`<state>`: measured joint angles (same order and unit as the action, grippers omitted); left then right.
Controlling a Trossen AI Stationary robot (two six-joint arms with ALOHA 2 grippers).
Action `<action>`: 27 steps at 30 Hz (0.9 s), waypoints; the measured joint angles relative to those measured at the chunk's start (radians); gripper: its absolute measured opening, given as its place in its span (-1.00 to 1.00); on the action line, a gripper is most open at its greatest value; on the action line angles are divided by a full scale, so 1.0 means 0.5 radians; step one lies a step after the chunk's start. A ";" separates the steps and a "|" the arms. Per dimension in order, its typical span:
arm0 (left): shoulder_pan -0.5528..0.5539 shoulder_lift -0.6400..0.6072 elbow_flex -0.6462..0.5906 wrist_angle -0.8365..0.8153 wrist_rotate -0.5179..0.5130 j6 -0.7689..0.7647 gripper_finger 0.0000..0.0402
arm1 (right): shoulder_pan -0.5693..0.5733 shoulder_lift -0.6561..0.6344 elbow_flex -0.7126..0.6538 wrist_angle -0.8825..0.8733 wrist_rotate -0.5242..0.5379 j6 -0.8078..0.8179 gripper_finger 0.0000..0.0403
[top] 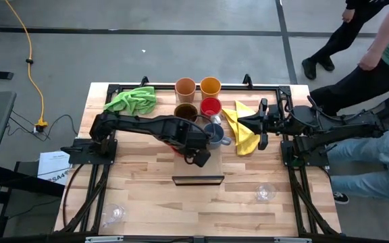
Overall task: Stack small to large cups/mugs on shelf
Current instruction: Put the red cup on the shelf, then put the top transparent cup on the shelf
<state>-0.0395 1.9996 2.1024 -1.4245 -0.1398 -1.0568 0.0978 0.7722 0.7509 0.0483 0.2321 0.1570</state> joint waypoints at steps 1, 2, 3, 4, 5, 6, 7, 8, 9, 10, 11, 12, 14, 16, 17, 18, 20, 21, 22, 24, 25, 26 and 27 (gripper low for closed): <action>0.001 0.004 0.008 -0.005 -0.014 0.013 -0.91 | 0.000 -0.001 0.000 0.000 0.000 0.000 -1.00; 0.002 0.007 0.015 -0.001 -0.017 0.028 -0.88 | 0.000 0.000 0.000 -0.002 0.000 -0.001 -1.00; 0.002 0.007 0.017 0.010 -0.016 0.044 -0.84 | 0.000 0.000 0.000 -0.001 0.000 -0.001 -1.00; 0.002 0.007 0.019 0.020 -0.018 0.058 -0.80 | 0.000 -0.001 0.000 0.000 0.000 0.000 -1.00; 0.003 0.007 0.022 0.027 -0.019 0.063 -0.76 | 0.000 -0.001 0.000 -0.001 0.000 0.000 -1.00; 0.003 0.007 0.022 0.029 -0.021 0.062 -0.73 | 0.000 0.000 0.000 0.000 0.000 0.000 -1.00; 0.002 0.007 0.022 0.025 -0.021 0.062 -0.69 | 0.000 0.000 0.000 0.000 0.000 0.000 -1.00; 0.002 0.007 0.022 0.023 -0.020 0.062 -0.65 | 0.000 -0.001 0.000 0.000 0.000 0.000 -1.00; 0.002 0.007 0.022 0.023 -0.019 0.062 -0.62 | 0.000 0.000 0.000 -0.001 0.000 0.000 -1.00; 0.002 0.007 0.022 0.023 -0.019 0.063 -0.58 | 0.000 0.000 0.000 0.000 0.000 -0.001 -1.00; 0.002 0.007 0.022 0.023 -0.020 0.063 -0.55 | 0.000 0.000 0.000 0.000 0.000 0.000 -1.00; 0.001 0.007 0.022 0.023 -0.020 0.063 -0.52 | 0.000 -0.001 0.000 0.000 0.000 -0.001 -1.00; 0.002 0.007 0.022 0.022 -0.020 0.066 -0.45 | 0.000 0.000 0.000 -0.001 0.000 0.000 -1.00; 0.002 0.007 0.022 0.021 -0.020 0.070 -0.39 | 0.000 0.000 0.000 -0.001 0.000 0.000 -1.00; 0.002 0.007 0.022 0.021 -0.019 0.071 -0.36 | 0.000 0.000 0.000 -0.001 0.000 -0.001 -1.00; 0.002 0.007 0.022 0.021 -0.020 0.071 -0.33 | 0.000 0.000 0.000 -0.001 0.000 0.000 -1.00; 0.002 0.006 0.022 0.020 -0.020 0.071 -0.27 | 0.000 0.000 0.000 -0.001 0.000 0.000 -1.00; 0.002 0.006 0.022 0.020 -0.020 0.070 -0.24 | 0.000 0.000 0.000 -0.002 0.000 0.000 -1.00; 0.002 0.006 0.022 0.020 -0.020 0.070 -0.22 | 0.000 -0.001 0.000 -0.002 0.000 0.000 -1.00; 0.002 0.001 0.023 0.020 -0.020 0.080 -0.17 | 0.000 -0.001 0.000 -0.002 0.000 0.000 -1.00; 0.002 -0.008 0.023 0.018 -0.019 0.088 -0.15 | 0.000 -0.001 0.000 -0.002 0.000 0.000 -1.00; 0.001 -0.018 0.023 0.022 -0.020 0.095 -0.14 | 0.000 0.000 0.000 -0.002 0.000 0.000 -1.00; 0.001 -0.028 0.025 0.031 -0.020 0.103 -0.12 | 0.000 0.000 0.000 -0.003 0.000 0.000 -1.00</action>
<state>-0.0391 1.9855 2.1147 -1.4089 -0.1497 -1.0053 0.0978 0.7723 0.7509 0.0469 0.2321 0.1570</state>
